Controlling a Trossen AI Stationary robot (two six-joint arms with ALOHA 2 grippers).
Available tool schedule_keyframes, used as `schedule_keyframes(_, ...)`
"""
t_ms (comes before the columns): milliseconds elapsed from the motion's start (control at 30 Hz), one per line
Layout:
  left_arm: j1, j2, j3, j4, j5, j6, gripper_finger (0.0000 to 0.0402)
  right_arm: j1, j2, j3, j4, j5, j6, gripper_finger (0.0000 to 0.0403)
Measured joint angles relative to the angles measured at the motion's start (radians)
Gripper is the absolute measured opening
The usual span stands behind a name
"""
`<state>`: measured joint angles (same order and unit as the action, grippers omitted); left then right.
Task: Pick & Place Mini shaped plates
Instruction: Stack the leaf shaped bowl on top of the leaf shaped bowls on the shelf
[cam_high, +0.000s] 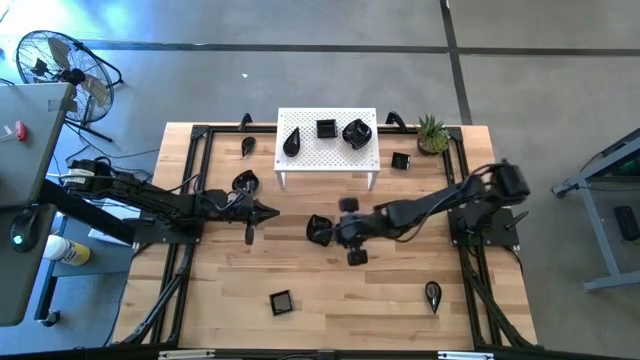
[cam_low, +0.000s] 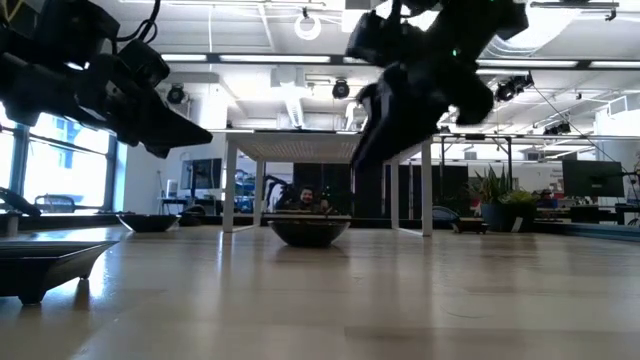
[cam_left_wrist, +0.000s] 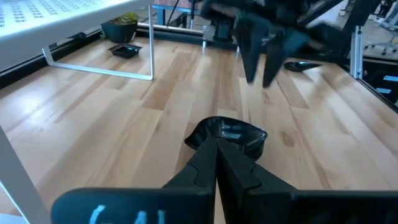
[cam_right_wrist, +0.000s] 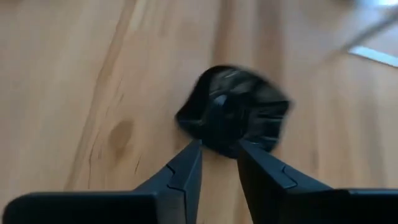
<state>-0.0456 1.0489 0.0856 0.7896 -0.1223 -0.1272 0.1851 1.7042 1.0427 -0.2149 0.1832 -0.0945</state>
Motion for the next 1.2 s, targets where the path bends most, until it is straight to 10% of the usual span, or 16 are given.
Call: schedule_keyframes(1200,0.0,0.001,0.001,-0.03,-0.002,-0.007,0.0001,0.005,0.261,0.121,-0.039,0.058,-0.473,0.0034)
